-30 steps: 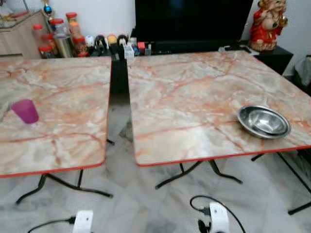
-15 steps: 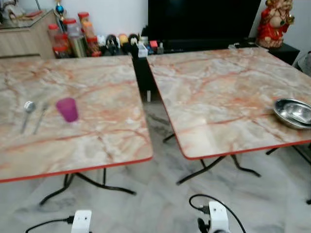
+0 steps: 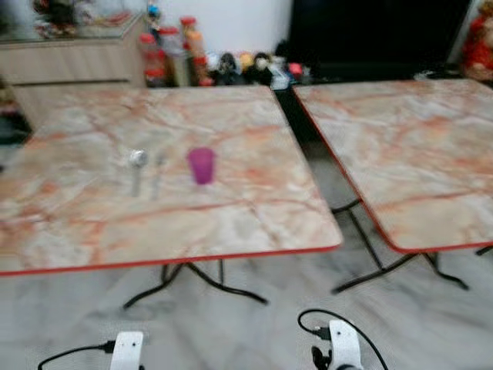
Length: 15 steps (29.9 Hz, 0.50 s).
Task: Setting the table
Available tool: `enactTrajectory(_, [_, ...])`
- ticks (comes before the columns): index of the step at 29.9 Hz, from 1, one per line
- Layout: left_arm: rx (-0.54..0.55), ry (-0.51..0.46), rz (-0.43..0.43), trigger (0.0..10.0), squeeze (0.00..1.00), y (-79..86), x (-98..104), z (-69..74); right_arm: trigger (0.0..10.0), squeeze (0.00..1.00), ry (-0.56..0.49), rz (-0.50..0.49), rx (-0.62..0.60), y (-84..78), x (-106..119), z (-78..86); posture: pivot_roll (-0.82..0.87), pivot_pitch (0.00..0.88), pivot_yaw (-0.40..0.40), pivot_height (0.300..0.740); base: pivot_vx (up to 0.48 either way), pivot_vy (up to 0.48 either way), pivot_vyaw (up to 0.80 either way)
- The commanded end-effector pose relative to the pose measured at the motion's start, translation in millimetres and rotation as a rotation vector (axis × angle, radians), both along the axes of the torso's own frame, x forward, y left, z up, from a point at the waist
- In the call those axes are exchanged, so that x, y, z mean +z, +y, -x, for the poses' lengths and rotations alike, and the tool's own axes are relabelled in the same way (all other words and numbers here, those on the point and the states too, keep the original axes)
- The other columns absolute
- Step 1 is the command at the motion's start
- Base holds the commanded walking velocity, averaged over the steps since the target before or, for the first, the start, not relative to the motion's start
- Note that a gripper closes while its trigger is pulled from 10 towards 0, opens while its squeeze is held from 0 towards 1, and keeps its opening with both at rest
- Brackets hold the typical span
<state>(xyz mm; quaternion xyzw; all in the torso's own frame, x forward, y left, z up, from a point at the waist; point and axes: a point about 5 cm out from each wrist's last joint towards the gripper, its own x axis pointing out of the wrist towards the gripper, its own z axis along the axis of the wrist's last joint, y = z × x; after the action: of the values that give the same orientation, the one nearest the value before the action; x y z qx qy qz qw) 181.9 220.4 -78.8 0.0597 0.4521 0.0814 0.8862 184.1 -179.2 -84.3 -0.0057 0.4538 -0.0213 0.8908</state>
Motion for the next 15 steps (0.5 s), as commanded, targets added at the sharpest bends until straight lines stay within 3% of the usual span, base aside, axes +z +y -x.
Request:
enactTrajectory(1, [0.002,0.008,0.022,10.0,0.00,-6.7,-1.9,0.6,10.0,0.00,0.017,0.005,-0.018,-4.4,-2.2,5.4,0.03,0.000,0.004,0.740,0.000,0.480,0.00])
enactTrajectory(15, [0.032,0.012,0.026,10.0,0.00,-4.1,-3.1,4.2,10.0,0.00,0.020,0.015,-0.001,-4.5,-2.0,4.9,0.03,0.000,0.000,0.740,0.000,0.480,0.00])
